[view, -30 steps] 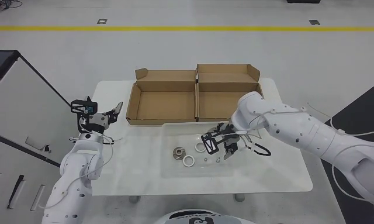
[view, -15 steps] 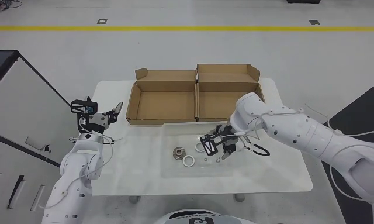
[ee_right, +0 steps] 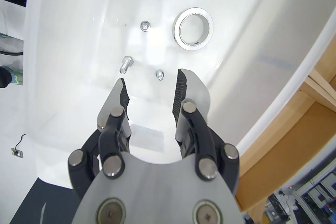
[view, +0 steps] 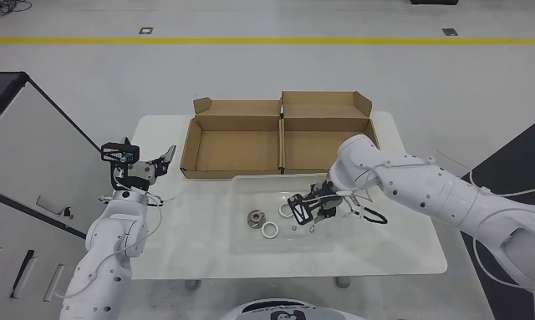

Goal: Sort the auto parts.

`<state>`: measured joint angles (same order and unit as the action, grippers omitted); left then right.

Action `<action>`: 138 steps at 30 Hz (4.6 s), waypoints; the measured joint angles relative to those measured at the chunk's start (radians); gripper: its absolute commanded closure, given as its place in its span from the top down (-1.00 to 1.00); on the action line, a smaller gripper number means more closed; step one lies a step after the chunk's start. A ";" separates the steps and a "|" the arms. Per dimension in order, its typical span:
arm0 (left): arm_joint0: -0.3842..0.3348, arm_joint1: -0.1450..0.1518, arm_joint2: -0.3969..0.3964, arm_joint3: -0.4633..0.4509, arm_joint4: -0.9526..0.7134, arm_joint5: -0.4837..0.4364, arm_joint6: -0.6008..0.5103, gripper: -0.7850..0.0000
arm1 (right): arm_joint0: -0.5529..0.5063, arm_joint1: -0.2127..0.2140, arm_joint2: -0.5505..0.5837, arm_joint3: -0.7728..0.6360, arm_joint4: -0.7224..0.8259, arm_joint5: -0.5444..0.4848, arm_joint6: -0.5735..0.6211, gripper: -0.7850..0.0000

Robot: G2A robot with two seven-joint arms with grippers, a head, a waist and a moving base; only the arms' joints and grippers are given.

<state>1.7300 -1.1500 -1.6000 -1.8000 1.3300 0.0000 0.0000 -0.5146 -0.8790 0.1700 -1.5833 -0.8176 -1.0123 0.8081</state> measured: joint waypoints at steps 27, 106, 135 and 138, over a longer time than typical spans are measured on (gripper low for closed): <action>0.000 0.000 0.000 0.000 0.000 0.000 0.000 1.00 | -0.045 0.028 0.000 -0.073 -0.019 0.000 0.000 -0.10; 0.000 0.000 0.000 0.000 0.000 0.000 0.000 1.00 | 0.001 0.028 0.000 -0.062 0.041 0.005 0.005 -1.00; 0.000 0.000 0.000 0.000 0.000 0.000 0.000 1.00 | 0.126 0.112 0.001 -0.129 0.353 0.000 -0.062 -1.00; 0.000 0.000 0.000 0.000 0.000 0.000 0.000 1.00 | 0.126 0.112 0.001 -0.129 0.353 0.000 -0.062 -1.00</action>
<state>1.7300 -1.1500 -1.6000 -1.8000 1.3300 0.0000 0.0000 -0.3882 -0.7673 0.1712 -1.7122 -0.4644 -1.0123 0.7459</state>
